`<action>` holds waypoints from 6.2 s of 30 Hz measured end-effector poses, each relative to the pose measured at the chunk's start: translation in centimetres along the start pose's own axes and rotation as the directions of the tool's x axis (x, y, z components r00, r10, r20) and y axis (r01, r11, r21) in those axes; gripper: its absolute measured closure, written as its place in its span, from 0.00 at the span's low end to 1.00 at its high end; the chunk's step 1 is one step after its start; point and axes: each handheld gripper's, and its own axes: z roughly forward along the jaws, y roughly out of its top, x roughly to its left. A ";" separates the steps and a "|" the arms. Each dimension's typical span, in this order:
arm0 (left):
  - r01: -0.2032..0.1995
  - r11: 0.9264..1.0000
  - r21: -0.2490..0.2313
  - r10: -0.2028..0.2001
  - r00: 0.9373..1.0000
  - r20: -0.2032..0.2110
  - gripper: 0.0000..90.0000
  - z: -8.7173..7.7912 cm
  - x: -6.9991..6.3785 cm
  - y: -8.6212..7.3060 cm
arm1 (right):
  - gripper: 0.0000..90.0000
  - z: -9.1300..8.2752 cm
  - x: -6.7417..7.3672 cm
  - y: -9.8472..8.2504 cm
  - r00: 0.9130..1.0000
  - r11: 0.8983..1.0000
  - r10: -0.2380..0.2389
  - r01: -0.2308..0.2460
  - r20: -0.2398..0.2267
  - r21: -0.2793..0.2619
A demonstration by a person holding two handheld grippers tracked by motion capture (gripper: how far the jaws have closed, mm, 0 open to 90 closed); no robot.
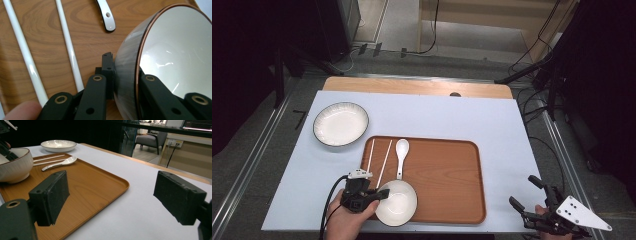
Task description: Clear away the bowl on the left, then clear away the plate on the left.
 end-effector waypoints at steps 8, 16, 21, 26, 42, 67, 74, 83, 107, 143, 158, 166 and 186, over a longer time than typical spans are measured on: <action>-0.026 0.999 0.018 0.027 1.000 -0.016 0.84 0.5 -0.2 0.3 | 0.15 -0.1 0.0 0.0 1.000 1.000 0.000 0.000 0.004 -0.003; -0.057 0.998 -0.020 0.058 0.997 0.059 0.50 -0.5 -0.1 0.9 | 0.15 -0.1 0.0 -0.1 1.000 1.000 0.002 -0.002 0.003 0.002; -0.044 0.997 -0.061 0.049 0.996 0.080 0.13 -1.4 0.2 1.5 | 0.15 -0.2 0.0 -0.1 1.000 1.000 0.003 -0.003 0.005 0.003; -0.021 0.993 -0.113 0.033 0.994 0.105 0.00 -2.4 1.1 1.7 | 0.15 -0.2 -0.1 -0.1 1.000 1.000 0.003 -0.003 0.005 0.003; 0.023 0.971 -0.237 -0.038 0.998 -0.059 0.00 -5.0 4.8 2.8 | 0.15 0.0 -0.1 -0.1 1.000 1.000 0.002 -0.002 0.003 0.008; 0.086 0.954 -0.287 -0.126 0.984 -0.127 0.00 -7.6 12.6 5.8 | 0.15 0.0 0.0 -0.2 1.000 1.000 -0.003 0.003 -0.001 0.010; 0.179 0.943 -0.279 -0.225 0.964 -0.143 0.07 -7.4 15.4 6.9 | 0.15 0.1 0.0 -0.2 1.000 1.000 -0.002 0.002 0.000 0.011; 0.291 0.908 -0.302 -0.336 0.935 -0.110 0.16 -7.0 18.9 7.3 | 0.15 0.1 -0.1 -0.3 1.000 1.000 -0.004 0.003 0.002 0.015; 0.552 0.786 -0.278 -0.600 0.789 -0.131 0.67 -4.9 23.8 8.8 | 0.15 -0.2 -0.3 -0.5 1.000 1.000 -0.001 0.001 0.018 0.017; 0.624 0.744 -0.240 -0.659 0.744 -0.108 0.84 -3.7 24.3 8.7 | 0.15 0.3 -0.4 -0.6 1.000 0.999 0.000 0.000 0.015 0.040; 0.585 0.714 -0.385 -0.654 0.753 -0.070 0.95 -4.3 22.6 9.1 | 0.15 -0.1 -0.2 -0.6 1.000 0.999 -0.008 0.007 0.029 0.035; 0.552 0.718 -0.424 -0.627 0.778 -0.049 0.95 -5.0 22.4 8.7 | 0.15 -0.2 -0.3 -0.5 0.999 0.999 -0.009 0.008 0.033 0.031; 0.505 0.754 -0.420 -0.530 0.845 0.065 0.95 -6.4 19.8 9.2 | 0.15 0.1 0.0 -0.4 1.000 0.999 -0.009 0.008 0.023 0.033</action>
